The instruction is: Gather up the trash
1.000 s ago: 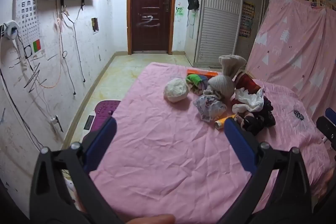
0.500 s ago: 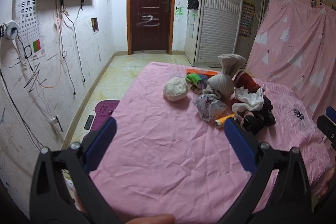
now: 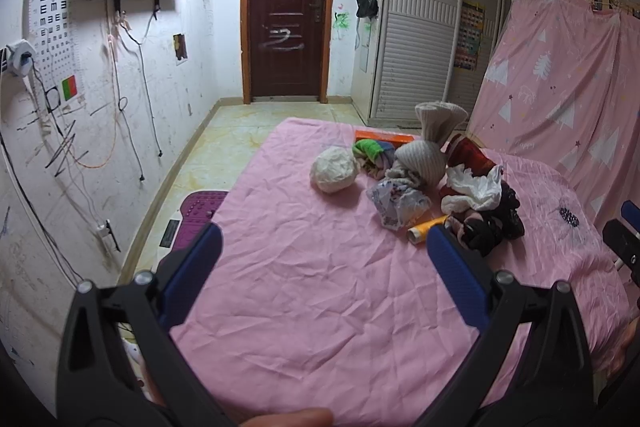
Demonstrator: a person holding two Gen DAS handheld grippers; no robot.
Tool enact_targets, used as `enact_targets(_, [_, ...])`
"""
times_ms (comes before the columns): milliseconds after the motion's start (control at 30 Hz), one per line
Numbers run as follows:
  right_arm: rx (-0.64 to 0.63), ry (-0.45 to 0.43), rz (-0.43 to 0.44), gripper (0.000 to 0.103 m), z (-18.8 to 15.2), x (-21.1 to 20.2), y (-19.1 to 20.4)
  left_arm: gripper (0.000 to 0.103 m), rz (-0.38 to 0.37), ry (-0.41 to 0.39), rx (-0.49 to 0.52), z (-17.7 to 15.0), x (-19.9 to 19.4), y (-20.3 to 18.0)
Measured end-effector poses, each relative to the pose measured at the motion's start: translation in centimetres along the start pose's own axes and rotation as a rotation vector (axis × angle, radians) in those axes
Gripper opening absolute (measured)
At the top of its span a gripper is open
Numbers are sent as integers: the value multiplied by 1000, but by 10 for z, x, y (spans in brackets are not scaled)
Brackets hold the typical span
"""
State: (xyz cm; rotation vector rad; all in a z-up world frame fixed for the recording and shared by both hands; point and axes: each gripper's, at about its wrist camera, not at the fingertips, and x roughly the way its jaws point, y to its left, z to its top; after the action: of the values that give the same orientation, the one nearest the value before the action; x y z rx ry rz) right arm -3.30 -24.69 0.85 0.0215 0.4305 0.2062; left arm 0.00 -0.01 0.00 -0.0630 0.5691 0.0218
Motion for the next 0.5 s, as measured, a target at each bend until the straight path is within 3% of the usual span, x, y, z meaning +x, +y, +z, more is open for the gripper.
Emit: enact_targets(500, [-7, 2, 4, 95, 0, 1, 2, 98, 1, 0, 2, 0, 0, 0])
